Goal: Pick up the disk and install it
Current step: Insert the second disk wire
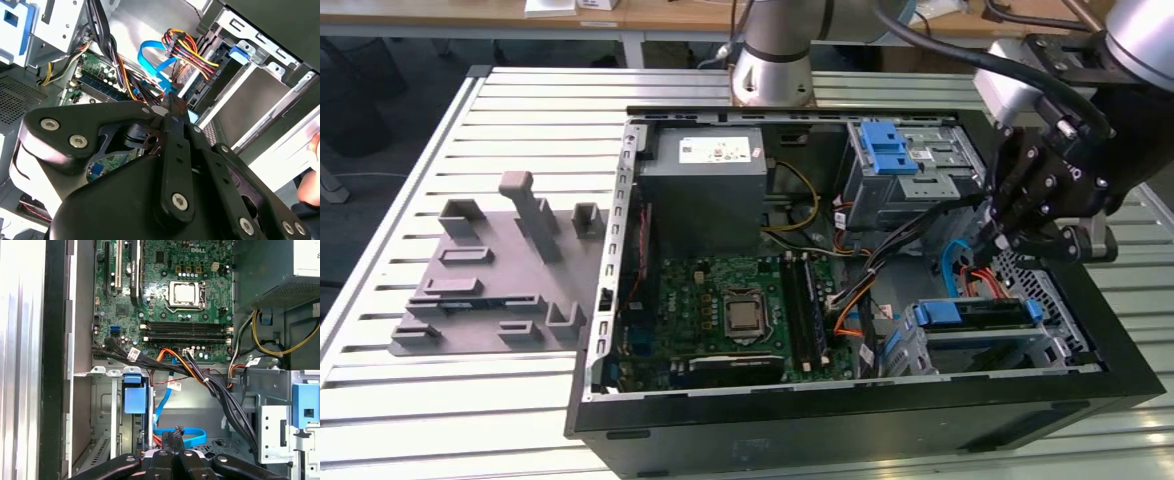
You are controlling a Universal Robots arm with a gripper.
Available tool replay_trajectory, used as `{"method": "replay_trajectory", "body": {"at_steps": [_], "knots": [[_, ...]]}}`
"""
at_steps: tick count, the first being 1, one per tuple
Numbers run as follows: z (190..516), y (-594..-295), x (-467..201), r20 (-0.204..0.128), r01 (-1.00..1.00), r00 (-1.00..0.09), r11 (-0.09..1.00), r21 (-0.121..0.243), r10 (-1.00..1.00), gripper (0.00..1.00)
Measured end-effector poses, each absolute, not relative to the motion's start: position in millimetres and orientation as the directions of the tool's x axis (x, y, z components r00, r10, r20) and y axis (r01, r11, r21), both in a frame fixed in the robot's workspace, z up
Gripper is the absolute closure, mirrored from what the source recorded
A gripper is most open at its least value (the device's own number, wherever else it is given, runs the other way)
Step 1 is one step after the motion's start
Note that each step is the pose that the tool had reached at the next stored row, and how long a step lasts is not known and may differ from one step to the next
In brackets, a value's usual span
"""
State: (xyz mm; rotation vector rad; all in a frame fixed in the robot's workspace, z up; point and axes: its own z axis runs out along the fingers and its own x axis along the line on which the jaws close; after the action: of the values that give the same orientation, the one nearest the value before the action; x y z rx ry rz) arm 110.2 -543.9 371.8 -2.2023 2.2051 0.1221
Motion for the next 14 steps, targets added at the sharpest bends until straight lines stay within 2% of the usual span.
{"method": "replay_trajectory", "body": {"at_steps": [5, 9, 10, 14], "knots": [[371.7, -536.2, 110.2, -0.053, -0.999, -0.003, 0.001, 0.039, -0.999, 0.89], [371.0, -528.1, 110.2, -0.014, -0.999, -0.003, 0.002, 0.039, -1.0, 0.89], [370.8, -526.1, 110.2, -0.002, -0.999, -0.003, 0.003, 0.039, -1.0, 0.83], [369.6, -522.1, 110.2, 0.025, -0.999, -0.003, 0.004, 0.039, -1.0, 0.83]]}}
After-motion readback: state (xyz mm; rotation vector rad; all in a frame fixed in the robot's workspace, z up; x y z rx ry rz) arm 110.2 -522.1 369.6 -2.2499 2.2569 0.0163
